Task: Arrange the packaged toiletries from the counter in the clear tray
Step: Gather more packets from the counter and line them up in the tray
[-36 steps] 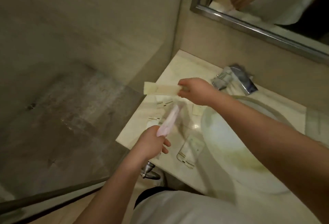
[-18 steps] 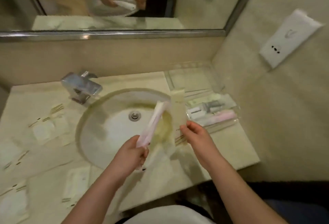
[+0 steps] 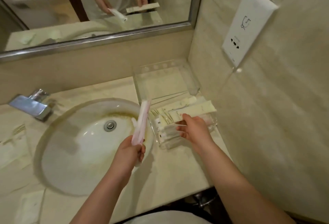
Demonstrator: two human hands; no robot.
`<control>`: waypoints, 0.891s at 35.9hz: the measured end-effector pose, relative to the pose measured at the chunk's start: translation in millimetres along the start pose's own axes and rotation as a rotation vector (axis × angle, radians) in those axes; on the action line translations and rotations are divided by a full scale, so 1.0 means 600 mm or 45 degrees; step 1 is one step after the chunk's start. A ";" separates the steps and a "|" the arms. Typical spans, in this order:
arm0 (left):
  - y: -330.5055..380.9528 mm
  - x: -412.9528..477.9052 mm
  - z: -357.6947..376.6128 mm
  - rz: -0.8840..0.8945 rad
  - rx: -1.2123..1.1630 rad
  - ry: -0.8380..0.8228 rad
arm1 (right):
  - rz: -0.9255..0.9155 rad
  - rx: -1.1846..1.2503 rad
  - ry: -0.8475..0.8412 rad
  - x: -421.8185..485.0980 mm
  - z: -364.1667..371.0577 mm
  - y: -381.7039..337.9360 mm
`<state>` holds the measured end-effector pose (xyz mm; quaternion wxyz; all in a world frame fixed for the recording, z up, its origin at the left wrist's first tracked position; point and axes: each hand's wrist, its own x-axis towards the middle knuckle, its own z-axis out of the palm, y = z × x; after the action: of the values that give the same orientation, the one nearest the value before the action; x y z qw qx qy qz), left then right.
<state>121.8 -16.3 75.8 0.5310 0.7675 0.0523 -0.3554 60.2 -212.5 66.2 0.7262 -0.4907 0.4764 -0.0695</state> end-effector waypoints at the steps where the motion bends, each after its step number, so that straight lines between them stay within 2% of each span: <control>1: 0.001 0.003 0.003 -0.008 0.014 0.000 | 0.007 -0.015 0.003 0.014 0.010 -0.007; 8: 0.009 0.025 -0.008 -0.032 0.059 -0.017 | 0.221 -0.177 0.029 0.102 0.077 -0.038; 18: 0.000 0.065 -0.032 -0.018 0.007 -0.095 | 0.435 -0.319 0.240 0.158 0.105 -0.052; 24: -0.001 0.088 -0.033 -0.026 0.028 -0.195 | 0.509 -0.435 0.208 0.173 0.128 -0.047; 27: 0.008 0.093 -0.030 -0.018 0.032 -0.262 | 0.440 -0.631 0.182 0.169 0.120 -0.045; 30: 0.019 0.099 -0.028 0.000 0.055 -0.324 | 0.242 -0.934 0.167 0.162 0.098 -0.046; 32: 0.026 0.101 -0.026 0.006 0.094 -0.383 | 0.169 -0.786 0.136 0.154 0.084 -0.055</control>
<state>181.4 -27.4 54.5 0.5050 0.7246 -0.0427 -0.4669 159.9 -249.4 37.4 0.5199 -0.6514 0.5434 0.1004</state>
